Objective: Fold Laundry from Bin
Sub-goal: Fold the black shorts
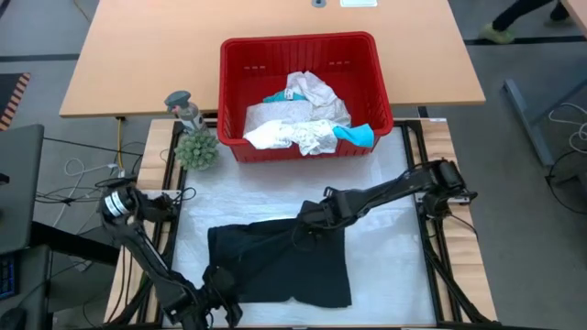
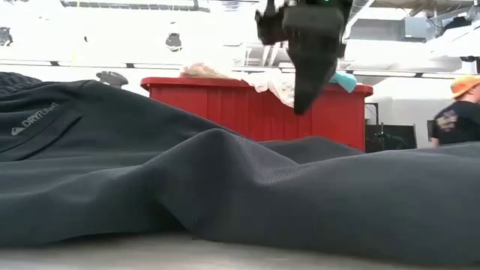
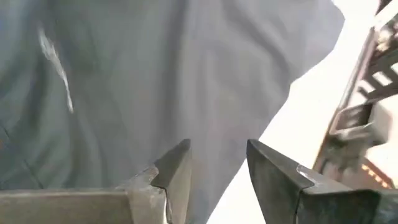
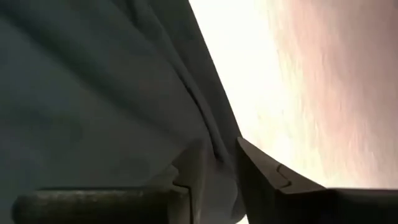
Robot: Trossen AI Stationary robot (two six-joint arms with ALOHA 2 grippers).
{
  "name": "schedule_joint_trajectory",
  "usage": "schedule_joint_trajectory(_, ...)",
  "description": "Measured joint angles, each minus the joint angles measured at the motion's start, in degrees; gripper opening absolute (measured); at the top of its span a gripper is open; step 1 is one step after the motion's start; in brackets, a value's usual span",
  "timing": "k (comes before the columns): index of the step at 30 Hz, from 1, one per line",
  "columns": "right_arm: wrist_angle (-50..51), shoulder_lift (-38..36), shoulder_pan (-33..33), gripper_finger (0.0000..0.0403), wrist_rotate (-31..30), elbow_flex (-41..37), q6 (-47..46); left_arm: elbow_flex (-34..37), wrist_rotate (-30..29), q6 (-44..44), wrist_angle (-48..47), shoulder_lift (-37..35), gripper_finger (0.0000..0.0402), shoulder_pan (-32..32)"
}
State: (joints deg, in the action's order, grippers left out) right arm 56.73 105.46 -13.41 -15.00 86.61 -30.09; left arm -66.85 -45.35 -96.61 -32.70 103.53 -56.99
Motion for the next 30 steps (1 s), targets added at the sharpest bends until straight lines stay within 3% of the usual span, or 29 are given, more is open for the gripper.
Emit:
schedule_joint_trajectory(4,-3.4,-4.0,0.0,0.013,-0.1,0.0,1.0,-0.1,0.1,-0.3,-3.9,-5.2,0.0142,1.0)
schedule_joint_trajectory(9,-9.6,-6.8,-3.3,0.0136,1.2,0.0,3.4,-0.2,-8.8,4.1,-13.1,-16.2,0.0142,1.3)
schedule_joint_trajectory(12,-9.0,-6.9,-5.7,0.0136,0.2,0.0,3.1,-0.1,-8.6,-4.2,-28.7,-23.4,0.0141,2.7)
schedule_joint_trajectory(15,-8.1,-6.6,-7.5,0.0136,-0.9,0.0,-0.3,2.0,-4.4,-21.8,-41.4,-28.8,0.0142,3.3)
schedule_joint_trajectory(17,-7.6,-5.8,-8.7,0.0136,-0.8,0.0,-2.7,4.3,-0.1,-30.6,-42.5,-31.8,0.0142,2.8)
schedule_joint_trajectory(20,-7.4,-4.4,-10.9,0.0136,-1.4,-0.1,-6.0,8.4,6.5,-31.6,-37.1,-34.0,0.0142,2.3)
schedule_joint_trajectory(24,-8.0,-2.4,-13.0,0.0136,-2.3,-0.1,-7.6,11.6,4.9,-31.1,-28.9,-33.8,0.0142,1.9)
schedule_joint_trajectory(30,-9.2,-1.1,-13.5,0.0137,-2.2,-0.1,-9.2,11.8,7.2,-33.6,-33.0,-33.1,0.0142,1.6)
